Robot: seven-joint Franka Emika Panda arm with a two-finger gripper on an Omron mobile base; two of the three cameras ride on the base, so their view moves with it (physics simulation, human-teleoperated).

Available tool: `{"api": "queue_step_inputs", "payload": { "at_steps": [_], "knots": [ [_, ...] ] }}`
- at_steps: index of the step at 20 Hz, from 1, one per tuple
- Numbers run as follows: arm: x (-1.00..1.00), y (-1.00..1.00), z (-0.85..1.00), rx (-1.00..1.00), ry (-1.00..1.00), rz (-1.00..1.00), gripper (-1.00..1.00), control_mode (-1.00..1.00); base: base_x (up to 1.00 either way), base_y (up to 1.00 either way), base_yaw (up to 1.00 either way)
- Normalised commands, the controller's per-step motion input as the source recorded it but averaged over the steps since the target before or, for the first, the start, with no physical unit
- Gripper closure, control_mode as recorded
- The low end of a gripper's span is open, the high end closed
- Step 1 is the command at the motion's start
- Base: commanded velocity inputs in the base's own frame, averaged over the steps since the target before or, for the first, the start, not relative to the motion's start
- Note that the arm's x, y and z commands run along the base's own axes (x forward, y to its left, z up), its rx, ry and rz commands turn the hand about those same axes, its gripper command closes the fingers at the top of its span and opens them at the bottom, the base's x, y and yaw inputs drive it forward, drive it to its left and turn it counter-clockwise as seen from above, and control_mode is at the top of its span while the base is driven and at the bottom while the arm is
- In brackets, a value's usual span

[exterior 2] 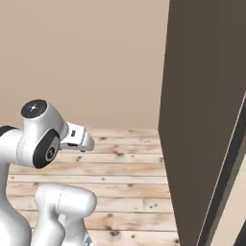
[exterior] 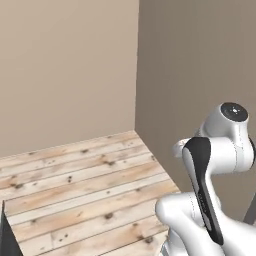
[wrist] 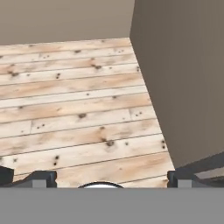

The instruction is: Four empty soda cans are scattered around the kitchen. Gather all the cans and cluster them next to the stove for recycling.

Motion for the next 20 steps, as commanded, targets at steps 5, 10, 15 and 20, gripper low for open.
{"api": "queue_step_inputs", "payload": {
  "at_steps": [5,10,15,20],
  "knots": [
    [0.0,0.0,0.0,0.0,0.0,0.0,-1.0,1.0,0.9,0.0,0.3],
    [0.0,0.0,0.0,0.0,0.0,0.0,-1.0,1.0,0.48,0.0,0.42],
    [0.0,0.0,0.0,0.0,0.0,0.0,-1.0,1.0,0.34,0.0,0.47],
    [0.0,0.0,0.0,0.0,0.0,0.0,-1.0,1.0,0.47,-0.05,0.41]
  ]
}}
